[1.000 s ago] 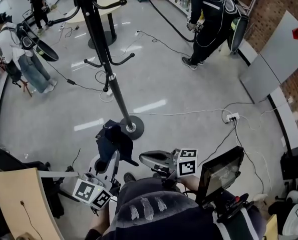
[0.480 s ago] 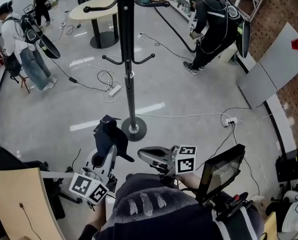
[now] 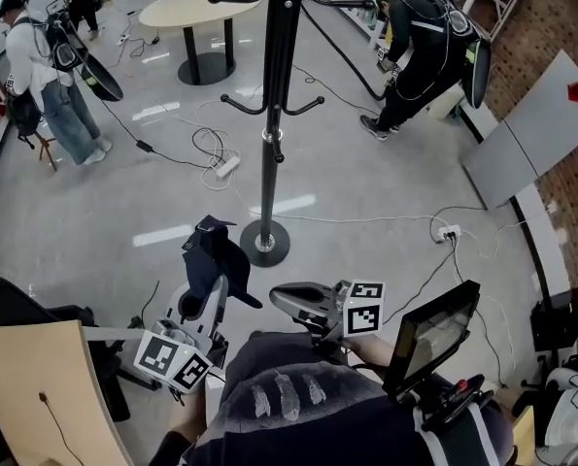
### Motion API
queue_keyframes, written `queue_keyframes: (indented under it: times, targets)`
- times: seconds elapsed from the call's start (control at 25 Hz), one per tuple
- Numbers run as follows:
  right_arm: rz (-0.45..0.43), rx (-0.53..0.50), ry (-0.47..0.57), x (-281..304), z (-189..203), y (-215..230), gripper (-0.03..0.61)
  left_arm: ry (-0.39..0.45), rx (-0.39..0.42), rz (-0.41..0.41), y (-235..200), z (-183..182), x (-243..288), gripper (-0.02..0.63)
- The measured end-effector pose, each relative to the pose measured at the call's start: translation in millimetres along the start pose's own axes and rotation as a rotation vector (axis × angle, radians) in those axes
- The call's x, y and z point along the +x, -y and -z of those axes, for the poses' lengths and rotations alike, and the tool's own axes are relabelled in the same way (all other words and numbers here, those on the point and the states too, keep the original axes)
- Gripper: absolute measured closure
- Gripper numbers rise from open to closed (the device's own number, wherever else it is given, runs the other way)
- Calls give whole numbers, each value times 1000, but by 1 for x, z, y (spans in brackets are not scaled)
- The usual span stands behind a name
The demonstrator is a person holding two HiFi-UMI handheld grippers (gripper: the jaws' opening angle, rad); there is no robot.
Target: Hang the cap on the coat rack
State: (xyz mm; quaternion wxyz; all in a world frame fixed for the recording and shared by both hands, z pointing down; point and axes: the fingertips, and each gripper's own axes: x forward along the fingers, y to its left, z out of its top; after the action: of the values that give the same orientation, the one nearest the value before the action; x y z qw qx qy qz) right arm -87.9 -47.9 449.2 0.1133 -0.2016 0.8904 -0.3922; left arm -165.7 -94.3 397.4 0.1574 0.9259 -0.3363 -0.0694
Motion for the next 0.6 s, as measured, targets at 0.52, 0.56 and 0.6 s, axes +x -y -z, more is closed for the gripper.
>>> queue_keyframes:
  times: [0.52,0.56,0.6]
  targets:
    - [7,32,11,-2,-13,14,575,46,76,-64,-25,-33,19,577]
    - [7,38,22,-4,-19,17,575,57,90,-72,-27,-41,23,577]
    - [4,43,28,-7,-24,20,575,66,104,-81,-28,-46,28,577]
